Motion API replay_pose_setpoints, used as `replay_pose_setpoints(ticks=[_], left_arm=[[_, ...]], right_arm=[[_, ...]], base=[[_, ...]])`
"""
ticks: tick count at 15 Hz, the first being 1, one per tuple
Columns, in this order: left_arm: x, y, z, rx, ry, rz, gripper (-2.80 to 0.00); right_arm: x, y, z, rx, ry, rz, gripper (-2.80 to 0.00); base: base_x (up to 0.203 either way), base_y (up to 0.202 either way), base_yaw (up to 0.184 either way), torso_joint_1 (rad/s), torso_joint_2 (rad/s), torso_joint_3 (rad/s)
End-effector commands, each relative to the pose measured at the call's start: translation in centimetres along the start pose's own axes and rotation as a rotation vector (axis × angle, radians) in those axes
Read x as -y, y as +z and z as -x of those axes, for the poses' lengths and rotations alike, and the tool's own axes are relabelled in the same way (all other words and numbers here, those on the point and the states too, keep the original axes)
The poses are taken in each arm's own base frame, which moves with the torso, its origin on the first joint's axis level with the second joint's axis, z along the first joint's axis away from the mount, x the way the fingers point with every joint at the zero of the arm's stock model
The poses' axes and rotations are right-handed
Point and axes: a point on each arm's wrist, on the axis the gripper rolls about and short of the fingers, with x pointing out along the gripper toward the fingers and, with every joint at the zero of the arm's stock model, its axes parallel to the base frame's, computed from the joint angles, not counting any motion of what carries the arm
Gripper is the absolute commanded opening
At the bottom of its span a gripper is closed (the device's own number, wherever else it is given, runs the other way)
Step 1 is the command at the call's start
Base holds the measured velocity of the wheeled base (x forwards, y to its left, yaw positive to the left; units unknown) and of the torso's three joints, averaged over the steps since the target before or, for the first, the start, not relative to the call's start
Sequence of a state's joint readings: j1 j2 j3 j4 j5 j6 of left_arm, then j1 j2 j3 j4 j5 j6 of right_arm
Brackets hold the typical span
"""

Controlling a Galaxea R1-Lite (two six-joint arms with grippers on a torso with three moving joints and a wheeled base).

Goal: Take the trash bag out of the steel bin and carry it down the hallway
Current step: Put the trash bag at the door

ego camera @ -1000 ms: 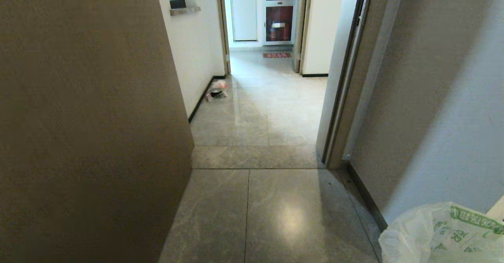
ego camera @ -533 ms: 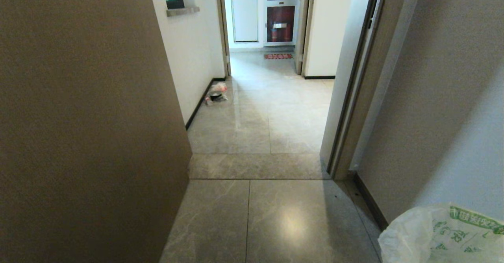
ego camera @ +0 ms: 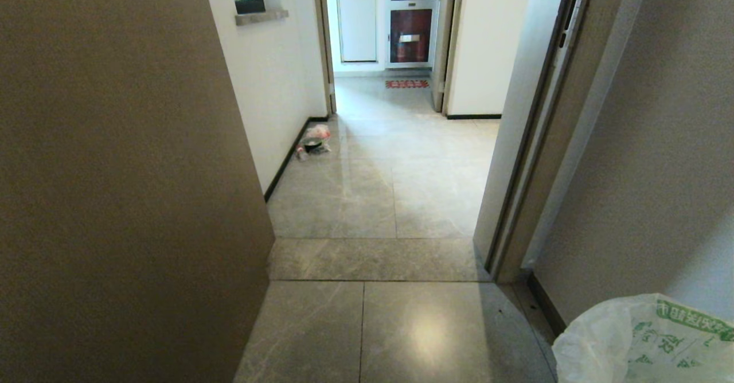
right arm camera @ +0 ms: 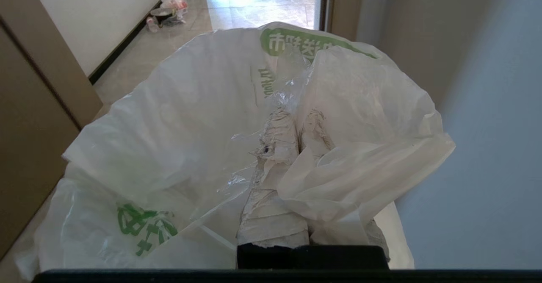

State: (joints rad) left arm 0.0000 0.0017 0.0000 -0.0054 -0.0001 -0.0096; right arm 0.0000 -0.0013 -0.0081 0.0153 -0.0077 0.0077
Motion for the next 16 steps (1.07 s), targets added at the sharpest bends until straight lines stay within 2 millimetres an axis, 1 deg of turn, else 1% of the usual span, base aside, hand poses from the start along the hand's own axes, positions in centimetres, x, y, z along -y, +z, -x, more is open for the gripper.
replay_pose_setpoints(ticks=[1,16], left_arm=[[0.0,0.01,0.0,0.001,0.0,0.0,-2.8],[0.0,0.01,0.0,0.001,0.0,0.001,-2.8]], right_arm=[[0.0,0.02,0.0,-0.001,0.0,0.0,-2.8],[0.0,-0.01,0.0,0.0,0.0,0.0,-2.8]], base=[[0.19,0.0,-0.001,0.002,0.0,0.002],[0.193,0.0,0.001,0.003,0.0,0.003]])
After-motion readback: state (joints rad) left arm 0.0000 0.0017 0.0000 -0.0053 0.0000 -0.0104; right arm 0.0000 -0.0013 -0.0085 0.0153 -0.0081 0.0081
